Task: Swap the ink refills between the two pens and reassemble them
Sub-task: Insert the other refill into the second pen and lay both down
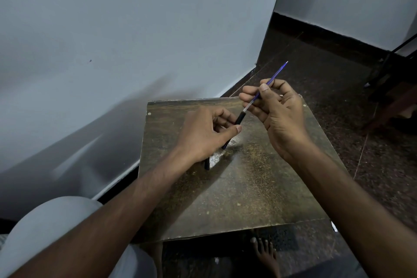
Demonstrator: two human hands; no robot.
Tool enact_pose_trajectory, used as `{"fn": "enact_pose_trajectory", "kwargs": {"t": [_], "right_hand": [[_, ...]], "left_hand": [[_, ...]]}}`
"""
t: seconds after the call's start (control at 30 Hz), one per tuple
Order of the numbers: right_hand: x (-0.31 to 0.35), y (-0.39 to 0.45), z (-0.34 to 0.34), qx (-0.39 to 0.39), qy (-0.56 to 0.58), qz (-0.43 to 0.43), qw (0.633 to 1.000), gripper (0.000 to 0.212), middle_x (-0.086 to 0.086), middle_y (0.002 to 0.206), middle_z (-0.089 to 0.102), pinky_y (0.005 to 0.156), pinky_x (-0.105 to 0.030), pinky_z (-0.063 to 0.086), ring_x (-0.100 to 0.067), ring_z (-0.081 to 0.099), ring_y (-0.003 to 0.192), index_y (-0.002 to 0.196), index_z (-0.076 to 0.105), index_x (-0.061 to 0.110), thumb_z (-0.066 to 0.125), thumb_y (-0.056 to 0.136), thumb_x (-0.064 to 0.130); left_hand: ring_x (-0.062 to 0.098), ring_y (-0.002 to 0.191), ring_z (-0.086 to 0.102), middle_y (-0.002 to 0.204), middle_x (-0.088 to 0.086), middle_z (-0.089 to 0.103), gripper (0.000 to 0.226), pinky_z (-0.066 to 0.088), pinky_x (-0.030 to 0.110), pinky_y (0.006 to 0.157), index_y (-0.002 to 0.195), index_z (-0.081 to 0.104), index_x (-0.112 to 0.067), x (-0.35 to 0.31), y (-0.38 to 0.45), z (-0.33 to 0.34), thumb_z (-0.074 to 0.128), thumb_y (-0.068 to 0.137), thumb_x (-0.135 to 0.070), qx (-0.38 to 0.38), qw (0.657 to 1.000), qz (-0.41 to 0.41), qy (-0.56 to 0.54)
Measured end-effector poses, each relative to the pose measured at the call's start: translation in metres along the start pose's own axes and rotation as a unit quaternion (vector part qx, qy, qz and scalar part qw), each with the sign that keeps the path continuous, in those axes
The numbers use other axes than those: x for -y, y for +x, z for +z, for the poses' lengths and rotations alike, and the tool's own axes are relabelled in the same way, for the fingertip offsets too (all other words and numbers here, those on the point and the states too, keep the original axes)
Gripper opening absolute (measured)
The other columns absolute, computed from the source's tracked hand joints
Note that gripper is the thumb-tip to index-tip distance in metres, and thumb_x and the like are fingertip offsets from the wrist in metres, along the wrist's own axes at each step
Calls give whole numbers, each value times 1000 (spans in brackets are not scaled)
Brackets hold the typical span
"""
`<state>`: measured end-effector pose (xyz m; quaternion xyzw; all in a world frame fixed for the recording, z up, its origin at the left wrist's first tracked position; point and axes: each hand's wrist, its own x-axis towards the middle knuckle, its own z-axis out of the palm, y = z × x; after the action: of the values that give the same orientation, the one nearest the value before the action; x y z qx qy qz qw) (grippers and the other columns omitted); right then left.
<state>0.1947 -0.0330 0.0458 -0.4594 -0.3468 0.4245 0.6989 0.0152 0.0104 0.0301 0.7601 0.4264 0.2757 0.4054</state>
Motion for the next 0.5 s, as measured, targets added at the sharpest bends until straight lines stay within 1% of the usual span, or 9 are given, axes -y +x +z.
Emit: {"fn": "enact_pose_trajectory", "kwargs": {"t": [0.13, 0.3, 0.37, 0.47, 0.5], "right_hand": [[1, -1, -2, 28, -37, -7, 999, 10, -20, 109, 82, 82, -34, 66, -32, 83, 100, 121, 58, 6, 56, 112, 11], [2, -1, -5, 31, -73, 7, 997, 7, -18, 107, 83, 83, -35, 66, -31, 83, 100, 118, 59, 7, 57, 112, 11], [0, -2, -5, 44, -97, 3, 994, 7, -18, 108, 83, 86, -35, 66, -31, 82, 103, 116, 62, 6, 60, 110, 10], [-4, -4, -4, 60, -155, -9, 986, 5, -16, 111, 83, 96, -40, 64, -27, 80, 109, 109, 70, 8, 69, 105, 10], [-5, -4, -4, 62, -160, -7, 985, 4, -16, 110, 83, 97, -41, 64, -27, 80, 109, 107, 72, 9, 71, 103, 9]], "left_hand": [[-13, 65, 68, 72, -21, 74, 10, 46, 3, 58, 94, 79, -33, 1, -1, 1, 88, 89, -33, 2, 1000, 15, 21], [-12, 68, 69, 74, -20, 75, 9, 47, 3, 60, 96, 80, -33, 0, 0, 0, 88, 90, -33, -1, 1000, 11, 9], [-11, 70, 70, 77, -19, 76, 10, 48, 3, 61, 99, 82, -30, -1, 0, 0, 87, 91, -33, -1, 1000, 8, 10], [-5, 76, 75, 83, -16, 79, 13, 52, 5, 64, 103, 82, -28, -2, -1, 0, 86, 92, -33, -2, 1000, 3, -3], [-4, 77, 75, 84, -15, 80, 13, 52, 5, 65, 104, 82, -27, -2, -1, 0, 86, 92, -33, -5, 1000, 2, -6]]}}
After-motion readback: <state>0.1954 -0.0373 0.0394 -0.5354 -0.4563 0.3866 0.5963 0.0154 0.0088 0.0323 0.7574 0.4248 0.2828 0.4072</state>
